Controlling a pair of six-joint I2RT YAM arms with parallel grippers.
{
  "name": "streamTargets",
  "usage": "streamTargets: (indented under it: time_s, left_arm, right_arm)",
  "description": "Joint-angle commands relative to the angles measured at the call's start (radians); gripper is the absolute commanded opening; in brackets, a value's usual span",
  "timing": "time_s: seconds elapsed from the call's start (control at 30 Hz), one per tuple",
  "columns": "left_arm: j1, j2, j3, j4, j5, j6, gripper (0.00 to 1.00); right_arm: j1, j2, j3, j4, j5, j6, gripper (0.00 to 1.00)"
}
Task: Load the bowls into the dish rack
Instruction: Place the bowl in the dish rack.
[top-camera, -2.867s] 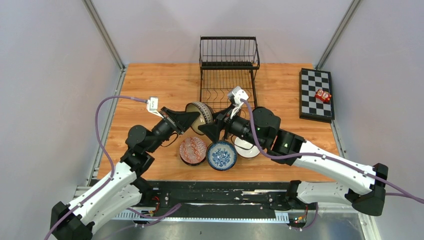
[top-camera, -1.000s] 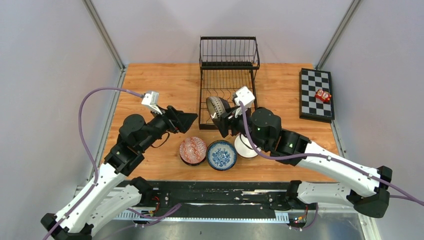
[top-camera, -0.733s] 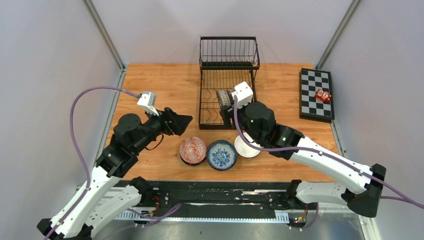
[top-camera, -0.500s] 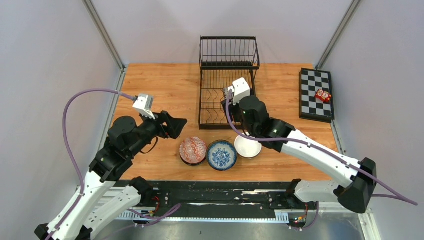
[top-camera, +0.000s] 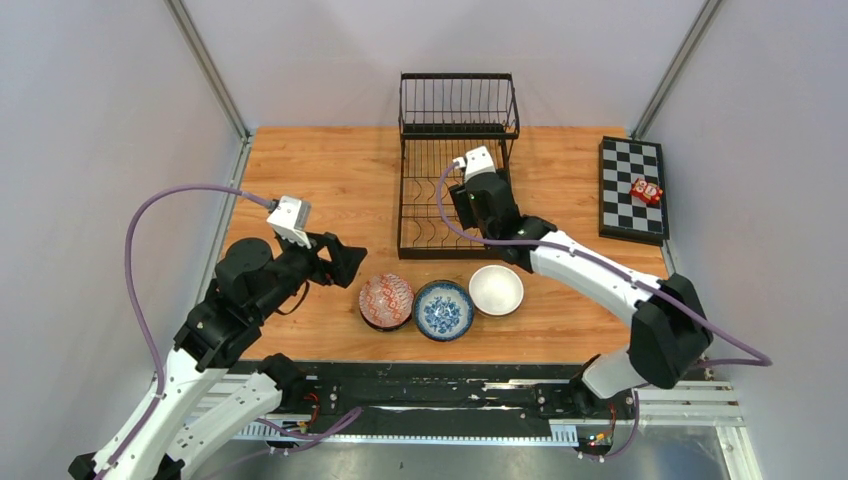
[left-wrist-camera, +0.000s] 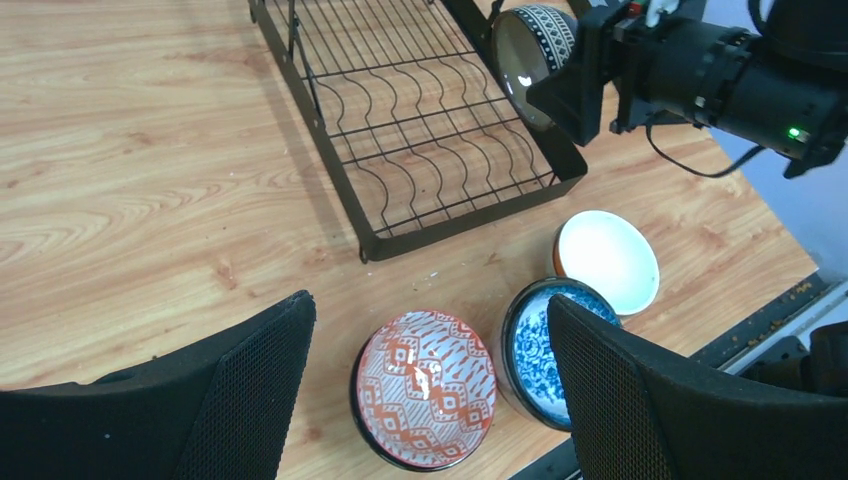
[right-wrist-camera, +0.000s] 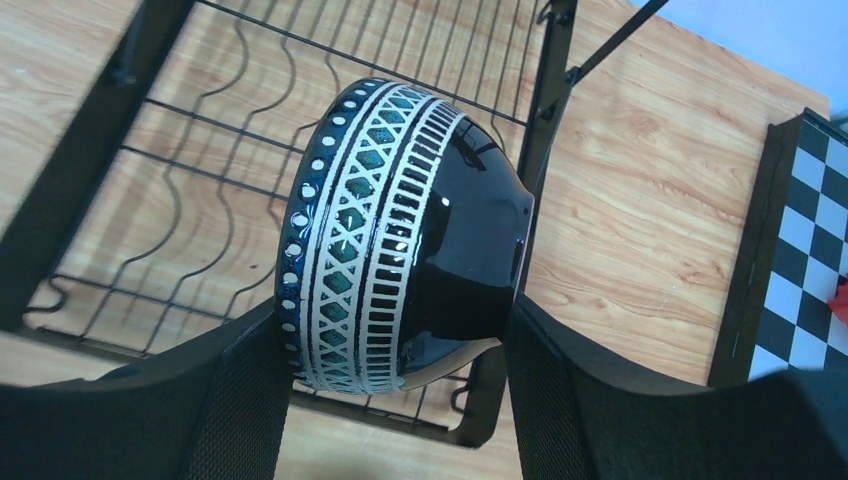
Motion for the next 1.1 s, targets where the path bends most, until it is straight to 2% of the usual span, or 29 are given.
streamTargets:
  time_s: [0.0,0.57,1.07]
  left_arm:
    - [0.001,0.003,-0.009,-0.029,-0.004,0.051,0.87]
    - [0.001,-0.044,-0.058,-0.033,-0.1,0.079,0.87]
    - [0.0,-0.054,-0.066,-0.036,-0.103,0.08,0.87]
  right_arm:
    - [-0.06,0.063,0.049,0.142,0.039,-0.056,0.02]
    - [-0.216,0.334,0.144,0.284,-0.036,-0.136,0.02]
    - [-0.25,0.479,0.236,0.291,-0.07,-0.169,0.02]
